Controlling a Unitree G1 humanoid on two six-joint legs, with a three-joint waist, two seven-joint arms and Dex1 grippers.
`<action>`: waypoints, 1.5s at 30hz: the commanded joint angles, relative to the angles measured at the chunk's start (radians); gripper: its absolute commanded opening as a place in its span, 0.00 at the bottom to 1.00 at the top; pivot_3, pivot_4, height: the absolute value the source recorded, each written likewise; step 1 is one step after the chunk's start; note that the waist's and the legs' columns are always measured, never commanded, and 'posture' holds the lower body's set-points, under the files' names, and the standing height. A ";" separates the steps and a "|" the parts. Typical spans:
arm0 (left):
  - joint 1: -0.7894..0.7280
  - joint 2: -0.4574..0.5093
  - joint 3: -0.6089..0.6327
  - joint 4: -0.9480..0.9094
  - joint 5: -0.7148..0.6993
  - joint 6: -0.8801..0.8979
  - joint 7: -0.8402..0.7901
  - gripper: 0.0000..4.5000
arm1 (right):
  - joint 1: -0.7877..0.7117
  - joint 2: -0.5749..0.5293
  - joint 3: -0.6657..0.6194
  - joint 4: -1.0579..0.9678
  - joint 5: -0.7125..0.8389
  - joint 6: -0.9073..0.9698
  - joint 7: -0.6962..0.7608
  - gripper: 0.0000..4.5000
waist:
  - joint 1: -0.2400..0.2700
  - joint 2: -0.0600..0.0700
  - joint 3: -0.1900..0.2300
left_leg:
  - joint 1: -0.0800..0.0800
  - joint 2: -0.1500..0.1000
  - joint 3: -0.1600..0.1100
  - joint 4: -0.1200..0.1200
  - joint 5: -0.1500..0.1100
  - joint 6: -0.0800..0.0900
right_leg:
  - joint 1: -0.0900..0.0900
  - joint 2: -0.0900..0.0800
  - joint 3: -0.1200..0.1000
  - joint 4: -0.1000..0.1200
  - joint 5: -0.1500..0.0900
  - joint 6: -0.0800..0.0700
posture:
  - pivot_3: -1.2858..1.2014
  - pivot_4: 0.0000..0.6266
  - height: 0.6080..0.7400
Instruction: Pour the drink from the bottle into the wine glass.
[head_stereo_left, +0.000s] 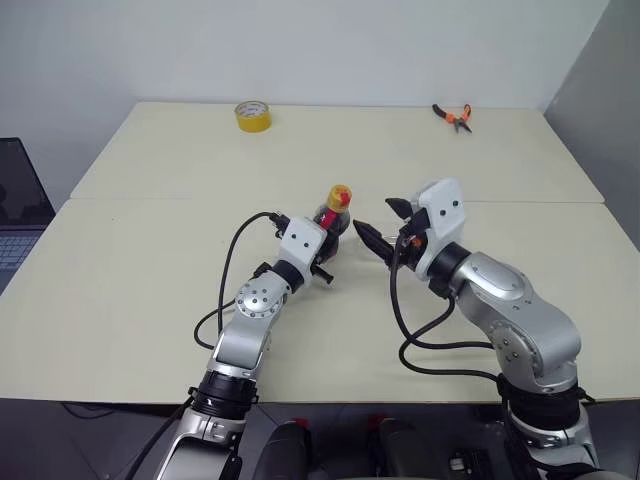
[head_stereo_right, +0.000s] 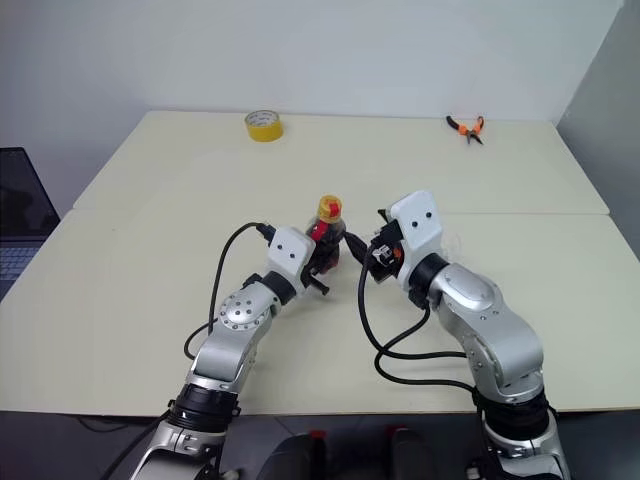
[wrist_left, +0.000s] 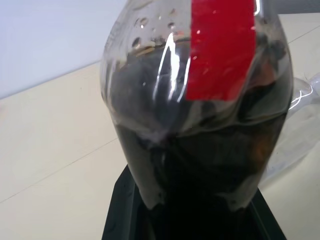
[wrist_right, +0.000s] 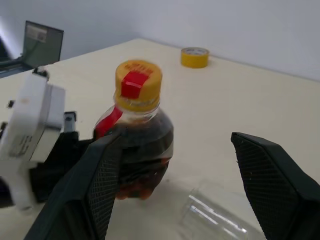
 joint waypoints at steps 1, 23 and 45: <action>-0.021 -0.001 0.010 -0.034 -0.015 -0.031 -0.002 0.14 | -0.039 0.047 -0.018 -0.043 0.059 0.008 -0.006 0.82 | -0.001 0.000 0.000 | 0.000 0.000 0.000 0.000 0.000 0.000 | 0.000 0.000 0.000 0.000 0.000 0.000 | 0.52 0.24 1.00; -0.020 0.001 0.010 -0.034 -0.011 -0.033 0.002 0.14 | -0.138 0.199 0.030 0.180 -0.034 -0.120 -0.098 0.61 | 0.001 0.000 0.000 | 0.000 0.000 0.000 0.000 0.000 0.000 | 0.000 0.000 0.000 0.000 0.000 0.000 | 0.52 0.24 1.00; -0.014 -0.005 0.009 -0.039 -0.014 -0.033 0.005 0.14 | -0.080 0.214 0.005 0.126 0.019 -0.161 -0.107 0.27 | 0.000 0.000 0.000 | 0.000 0.000 0.000 0.000 0.000 0.000 | 0.000 0.000 0.000 0.000 0.000 0.000 | 0.52 0.24 1.00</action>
